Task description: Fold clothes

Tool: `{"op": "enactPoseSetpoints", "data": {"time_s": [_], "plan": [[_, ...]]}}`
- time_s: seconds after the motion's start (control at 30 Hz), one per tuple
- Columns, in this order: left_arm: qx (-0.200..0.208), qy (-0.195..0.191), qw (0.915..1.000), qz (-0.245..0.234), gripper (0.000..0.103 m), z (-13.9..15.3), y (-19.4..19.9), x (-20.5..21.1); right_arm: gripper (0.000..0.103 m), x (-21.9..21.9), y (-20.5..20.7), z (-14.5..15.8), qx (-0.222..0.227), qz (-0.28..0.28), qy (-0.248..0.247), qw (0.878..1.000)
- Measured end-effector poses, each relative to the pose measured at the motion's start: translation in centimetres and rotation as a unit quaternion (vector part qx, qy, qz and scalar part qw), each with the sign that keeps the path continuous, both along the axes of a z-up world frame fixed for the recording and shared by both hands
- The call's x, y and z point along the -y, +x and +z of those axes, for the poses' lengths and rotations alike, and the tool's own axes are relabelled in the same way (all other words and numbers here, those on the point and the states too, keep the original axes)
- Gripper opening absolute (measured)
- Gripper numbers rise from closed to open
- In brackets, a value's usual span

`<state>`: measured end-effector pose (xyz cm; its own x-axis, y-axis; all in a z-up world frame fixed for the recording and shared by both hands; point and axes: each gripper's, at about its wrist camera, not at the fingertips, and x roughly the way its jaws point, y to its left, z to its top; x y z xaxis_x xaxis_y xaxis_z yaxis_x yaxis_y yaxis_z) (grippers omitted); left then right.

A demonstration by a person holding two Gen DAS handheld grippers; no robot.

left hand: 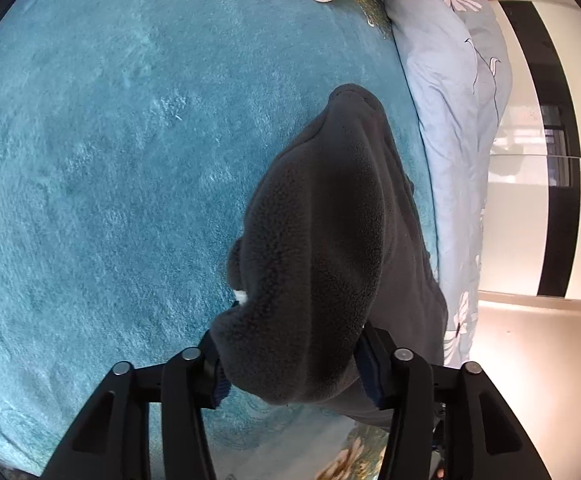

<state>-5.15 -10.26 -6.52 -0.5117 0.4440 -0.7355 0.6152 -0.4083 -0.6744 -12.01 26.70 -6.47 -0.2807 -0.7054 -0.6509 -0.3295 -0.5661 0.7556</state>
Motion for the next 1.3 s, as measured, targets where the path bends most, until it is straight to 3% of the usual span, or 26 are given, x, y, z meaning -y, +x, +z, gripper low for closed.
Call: {"op": "enactPoseSetpoints", "data": {"time_s": [0.2, 0.33, 0.4, 0.53, 0.6, 0.67, 0.77, 0.87, 0.97, 1.1, 1.2, 1.3], "plan": [[-0.002, 0.015, 0.9968, 0.079, 0.067, -0.2, 1.4, 1.5, 0.059, -1.9, -0.1, 1.2, 0.003, 0.013, 0.065, 0.998], [-0.013, -0.046, 0.9881, 0.146, 0.068, 1.7, 2.8, 2.3, 0.059, -5.1, 2.4, 3.4, -0.013, -0.016, 0.152, 0.988], [-0.044, -0.078, 0.9853, 0.145, 0.068, 3.4, 2.7, 1.7, 0.059, -5.4, 2.5, 5.0, -0.026, -0.019, 0.193, 0.981], [-0.098, -0.170, 0.9795, 0.044, 0.068, 7.8, 1.2, -1.3, 0.059, -3.3, 3.1, 9.5, -0.115, 0.034, 0.276, 0.954], [-0.114, -0.197, 0.9735, -0.022, 0.068, 9.1, -2.2, -1.3, 0.059, -1.0, 4.6, 10.5, -0.150, 0.090, 0.278, 0.944], [-0.101, -0.232, 0.9633, -0.089, 0.068, 9.0, -4.3, -3.5, 0.059, 3.1, 3.6, 9.8, -0.167, 0.158, 0.276, 0.933], [-0.061, -0.256, 0.9533, -0.147, 0.068, 8.0, -4.8, -5.9, 0.059, 7.5, 4.4, 8.9, -0.167, 0.227, 0.292, 0.914], [-0.038, -0.223, 0.9655, -0.130, 0.068, 7.0, -3.7, -5.2, 0.059, 8.8, 4.8, 8.0, -0.171, 0.245, 0.306, 0.904], [-0.011, -0.194, 0.9741, -0.116, 0.068, 6.1, -2.0, -4.7, 0.059, 8.5, 4.6, 7.0, -0.161, 0.242, 0.318, 0.902], [0.004, -0.227, 0.9639, -0.139, 0.069, 6.0, -2.6, -5.8, 0.059, 7.3, 4.7, 5.9, -0.131, 0.203, 0.302, 0.922], [0.011, -0.252, 0.9556, -0.153, 0.069, 6.5, -2.9, -6.6, 0.062, 8.2, 4.3, 6.0, -0.132, 0.212, 0.316, 0.915], [0.021, -0.275, 0.9535, -0.120, 0.071, 6.9, -2.3, -7.6, 0.062, 8.7, 4.2, 6.7, -0.136, 0.228, 0.315, 0.911]]}}
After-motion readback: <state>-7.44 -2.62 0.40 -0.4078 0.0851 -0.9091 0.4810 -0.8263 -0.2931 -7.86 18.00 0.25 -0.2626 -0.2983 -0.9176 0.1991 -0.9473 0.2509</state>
